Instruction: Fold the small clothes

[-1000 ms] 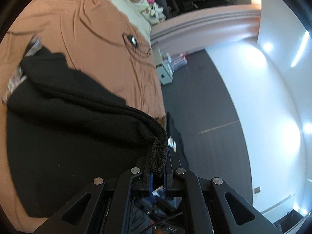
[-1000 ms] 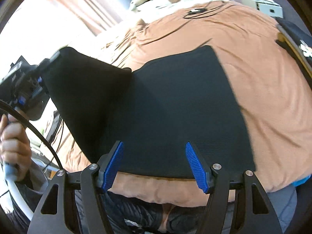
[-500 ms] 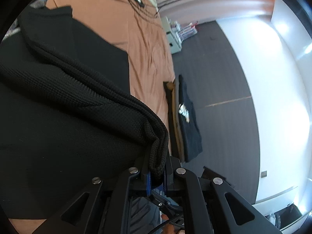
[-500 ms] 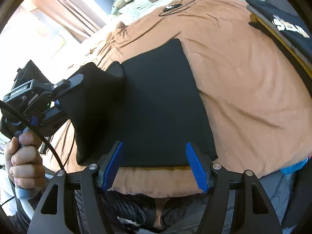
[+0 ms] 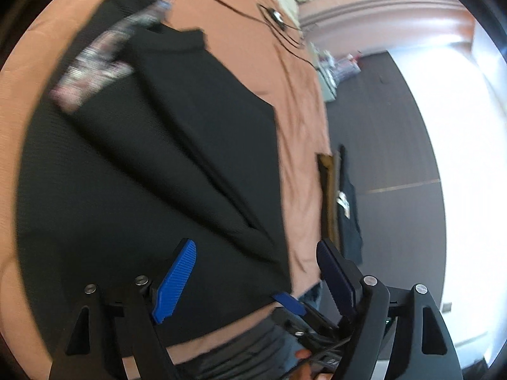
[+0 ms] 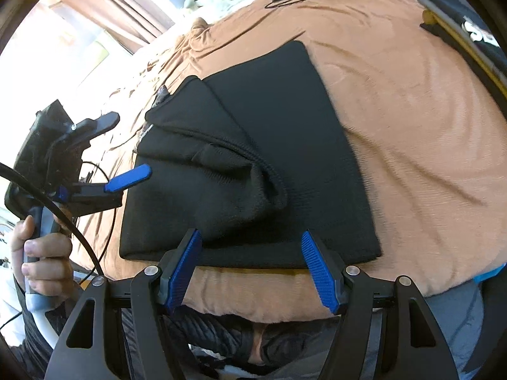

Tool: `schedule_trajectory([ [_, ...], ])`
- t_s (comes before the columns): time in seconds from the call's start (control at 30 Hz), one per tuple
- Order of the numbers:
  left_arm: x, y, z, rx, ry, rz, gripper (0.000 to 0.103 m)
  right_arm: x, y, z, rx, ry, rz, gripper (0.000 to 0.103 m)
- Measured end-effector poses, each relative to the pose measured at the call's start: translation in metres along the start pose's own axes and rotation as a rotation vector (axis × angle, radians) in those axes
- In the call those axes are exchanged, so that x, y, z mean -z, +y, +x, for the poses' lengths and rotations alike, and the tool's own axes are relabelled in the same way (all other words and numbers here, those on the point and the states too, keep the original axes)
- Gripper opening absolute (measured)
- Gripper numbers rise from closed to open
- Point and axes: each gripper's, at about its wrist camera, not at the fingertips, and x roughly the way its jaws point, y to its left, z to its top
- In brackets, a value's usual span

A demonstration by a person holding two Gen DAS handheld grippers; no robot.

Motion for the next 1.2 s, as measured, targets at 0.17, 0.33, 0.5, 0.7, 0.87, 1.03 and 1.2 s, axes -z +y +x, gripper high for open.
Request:
schedule_trajectory([
  [0.17,-0.02,0.017,-0.007,-0.042,-0.049,-0.044,0.079,-0.008,-0.02,0.009,-0.085,-0.006,0.098,0.064],
  [0.33,-0.034,0.015,0.004,-0.091,-0.051,-0.04,0.079,-0.011,-0.039,0.013,-0.121,-0.008,0.157,0.064],
  [0.5,-0.043,0.016,0.015,-0.199,-0.03,-0.033,0.079,-0.012,-0.041,0.018,-0.122,0.017,0.148,0.042],
  [0.7,-0.044,0.024,0.022,-0.206,-0.001,-0.074,0.079,-0.014,-0.044,0.021,-0.102,0.037,0.122,0.009],
  [0.87,-0.059,0.028,0.028,-0.209,-0.037,-0.114,0.079,-0.011,-0.039,0.013,-0.103,0.002,0.099,0.001],
  [1.03,-0.069,0.022,0.031,-0.206,-0.048,-0.124,0.025,0.001,-0.036,-0.006,-0.098,-0.051,0.068,0.0],
  [1.2,-0.077,-0.001,0.039,-0.149,-0.044,-0.07,0.007,0.012,-0.045,-0.021,-0.078,-0.073,0.074,0.0],
])
